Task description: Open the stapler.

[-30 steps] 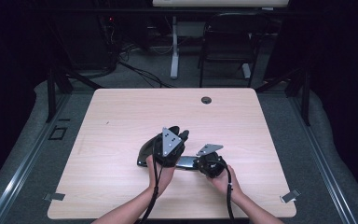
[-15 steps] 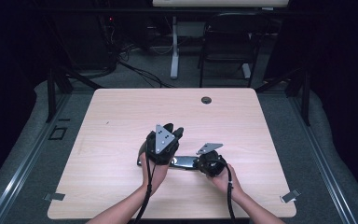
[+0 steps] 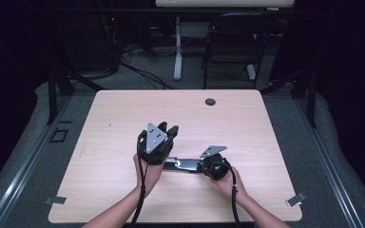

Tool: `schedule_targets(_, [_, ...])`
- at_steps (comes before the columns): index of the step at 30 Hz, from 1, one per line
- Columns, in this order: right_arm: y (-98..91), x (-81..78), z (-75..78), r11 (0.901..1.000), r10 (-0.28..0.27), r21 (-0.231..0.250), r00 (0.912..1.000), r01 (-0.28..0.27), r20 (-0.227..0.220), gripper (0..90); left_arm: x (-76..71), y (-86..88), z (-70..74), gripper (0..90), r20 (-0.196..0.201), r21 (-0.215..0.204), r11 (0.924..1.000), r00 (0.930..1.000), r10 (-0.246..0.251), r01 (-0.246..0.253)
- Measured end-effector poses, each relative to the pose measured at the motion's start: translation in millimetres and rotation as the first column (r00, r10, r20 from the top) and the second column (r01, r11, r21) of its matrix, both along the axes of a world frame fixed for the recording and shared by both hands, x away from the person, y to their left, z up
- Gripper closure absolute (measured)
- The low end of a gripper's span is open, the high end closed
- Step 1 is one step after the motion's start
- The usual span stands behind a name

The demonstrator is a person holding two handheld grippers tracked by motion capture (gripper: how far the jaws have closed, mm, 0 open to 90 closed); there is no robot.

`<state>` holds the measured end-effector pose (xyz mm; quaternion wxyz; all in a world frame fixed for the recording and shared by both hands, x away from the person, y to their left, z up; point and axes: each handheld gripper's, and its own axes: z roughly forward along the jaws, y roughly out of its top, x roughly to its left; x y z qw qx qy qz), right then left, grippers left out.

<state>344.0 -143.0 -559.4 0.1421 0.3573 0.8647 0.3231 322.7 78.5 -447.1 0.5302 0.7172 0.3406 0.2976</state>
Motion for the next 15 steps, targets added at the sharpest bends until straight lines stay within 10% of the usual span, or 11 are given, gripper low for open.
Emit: schedule_targets(15, [0.2, -0.1, -0.2, 1.0000, 0.000, 0.003, 1.0000, 0.000, 0.001, 90.0, 1.5, 16.3, 6.3, 90.0, -0.007, -0.020, 0.9998, 1.0000, 0.001, -0.001])
